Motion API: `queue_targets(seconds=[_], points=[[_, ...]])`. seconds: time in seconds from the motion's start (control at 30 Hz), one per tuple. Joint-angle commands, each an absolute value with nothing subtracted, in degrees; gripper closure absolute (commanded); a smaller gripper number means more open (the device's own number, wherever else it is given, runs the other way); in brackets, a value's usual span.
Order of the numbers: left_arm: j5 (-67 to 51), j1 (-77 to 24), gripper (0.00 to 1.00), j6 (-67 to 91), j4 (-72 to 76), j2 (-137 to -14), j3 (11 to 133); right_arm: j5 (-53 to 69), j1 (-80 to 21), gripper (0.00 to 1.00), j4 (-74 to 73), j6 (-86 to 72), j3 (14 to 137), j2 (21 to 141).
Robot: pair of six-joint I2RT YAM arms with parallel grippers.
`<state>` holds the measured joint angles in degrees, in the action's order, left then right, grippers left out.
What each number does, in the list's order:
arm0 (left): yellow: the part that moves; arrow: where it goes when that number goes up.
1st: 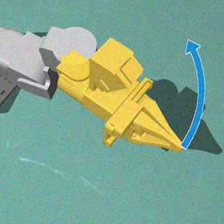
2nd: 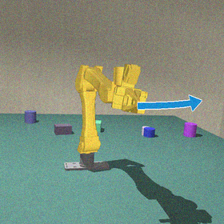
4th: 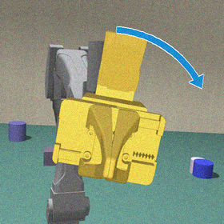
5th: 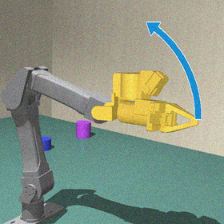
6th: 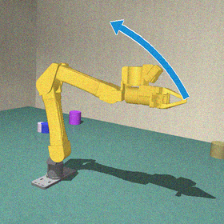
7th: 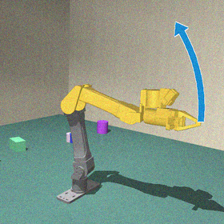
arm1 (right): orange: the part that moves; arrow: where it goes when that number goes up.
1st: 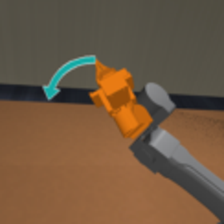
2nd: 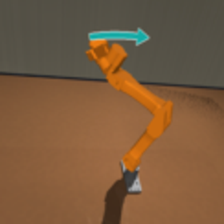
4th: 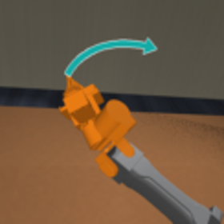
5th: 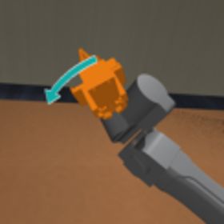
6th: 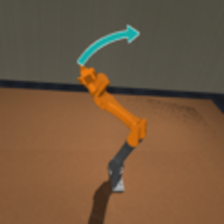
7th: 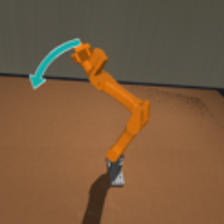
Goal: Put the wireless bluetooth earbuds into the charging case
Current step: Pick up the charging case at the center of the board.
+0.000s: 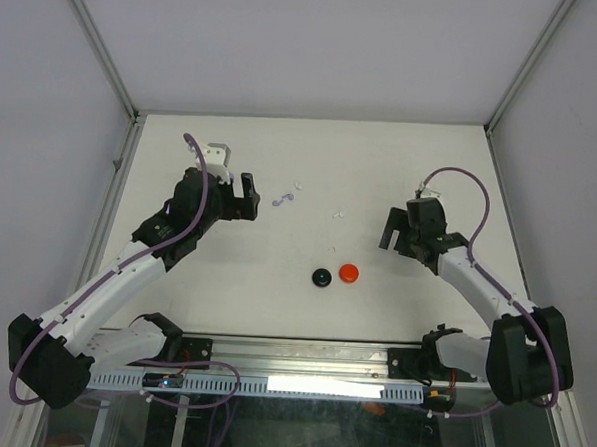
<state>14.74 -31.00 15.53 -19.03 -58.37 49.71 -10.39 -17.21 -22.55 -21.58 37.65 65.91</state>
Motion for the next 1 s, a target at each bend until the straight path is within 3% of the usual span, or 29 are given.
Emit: queue_targets(seconds=[0.0, 0.23, 0.63, 0.97], points=[[13.7, -30.3, 0.01, 14.8, -16.3, -56.7, 49.7, -14.8, -16.3, 0.12, -21.2, -23.6, 41.2, 71.0], [13.9, -30.1, 0.01, 14.7, -16.3, -56.3, 49.6, -17.4, -15.9, 0.28, -18.5, -25.1, 42.3, 77.7], [11.9, -30.0, 0.01, 14.9, -16.3, -56.7, 49.6, -17.2, -15.1, 0.35, -15.9, -26.9, 43.6, 85.8], [6.9, -29.9, 0.01, 16.3, -15.9, -57.0, 50.5, -14.3, -15.8, 0.55, -16.5, -26.9, 42.6, 82.6]])
